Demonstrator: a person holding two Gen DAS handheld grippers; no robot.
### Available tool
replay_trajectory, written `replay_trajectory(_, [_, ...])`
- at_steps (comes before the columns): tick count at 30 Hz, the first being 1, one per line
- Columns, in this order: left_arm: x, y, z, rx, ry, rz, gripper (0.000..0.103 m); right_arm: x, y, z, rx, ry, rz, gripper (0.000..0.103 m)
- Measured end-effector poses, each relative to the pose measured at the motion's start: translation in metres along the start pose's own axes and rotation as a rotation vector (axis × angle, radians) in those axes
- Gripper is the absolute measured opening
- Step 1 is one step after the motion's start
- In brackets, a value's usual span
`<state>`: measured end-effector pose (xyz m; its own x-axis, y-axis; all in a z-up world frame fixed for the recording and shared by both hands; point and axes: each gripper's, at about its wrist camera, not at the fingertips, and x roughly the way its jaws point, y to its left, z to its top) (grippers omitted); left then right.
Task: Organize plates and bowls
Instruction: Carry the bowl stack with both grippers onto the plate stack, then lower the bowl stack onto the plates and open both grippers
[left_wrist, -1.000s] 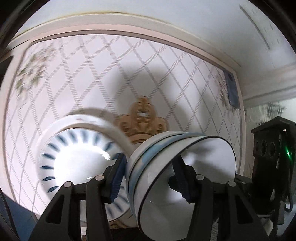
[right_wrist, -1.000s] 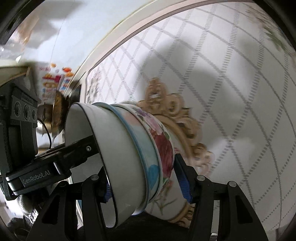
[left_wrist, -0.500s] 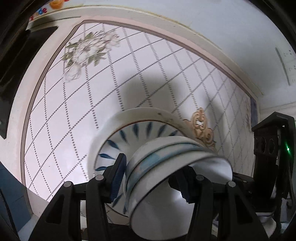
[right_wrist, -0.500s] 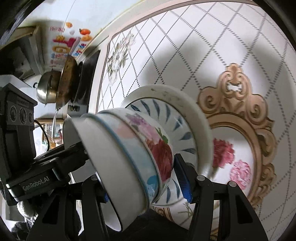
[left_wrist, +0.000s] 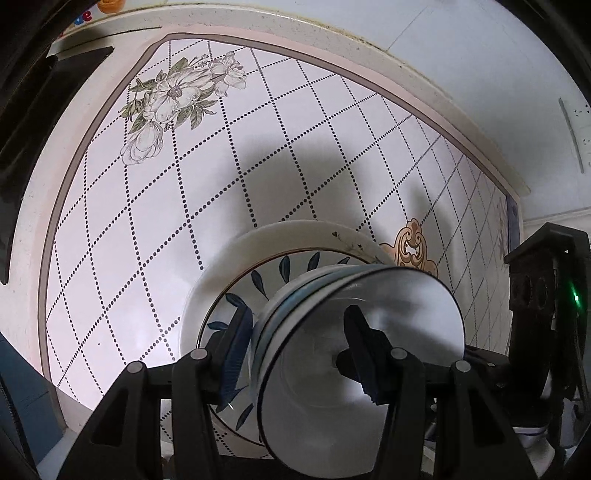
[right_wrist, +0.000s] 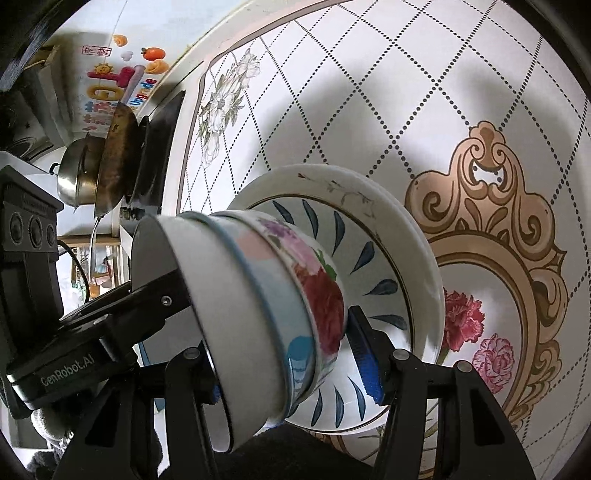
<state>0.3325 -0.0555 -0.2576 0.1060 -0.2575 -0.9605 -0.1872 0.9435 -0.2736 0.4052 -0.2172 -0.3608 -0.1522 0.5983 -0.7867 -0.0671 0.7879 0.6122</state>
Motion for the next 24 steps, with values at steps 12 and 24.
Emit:
replay_trajectory(12, [0.002,-0.002,0.000,0.006,0.008,0.005,0.049,0.002,-0.006,-0.002,0.024,0.006,0.001,0.059])
replay_trajectory(24, [-0.047,-0.015,-0.020,0.114,-0.118,0.100,0.049,-0.039,0.021,-0.025,-0.019,-0.099,-0.153,0.060])
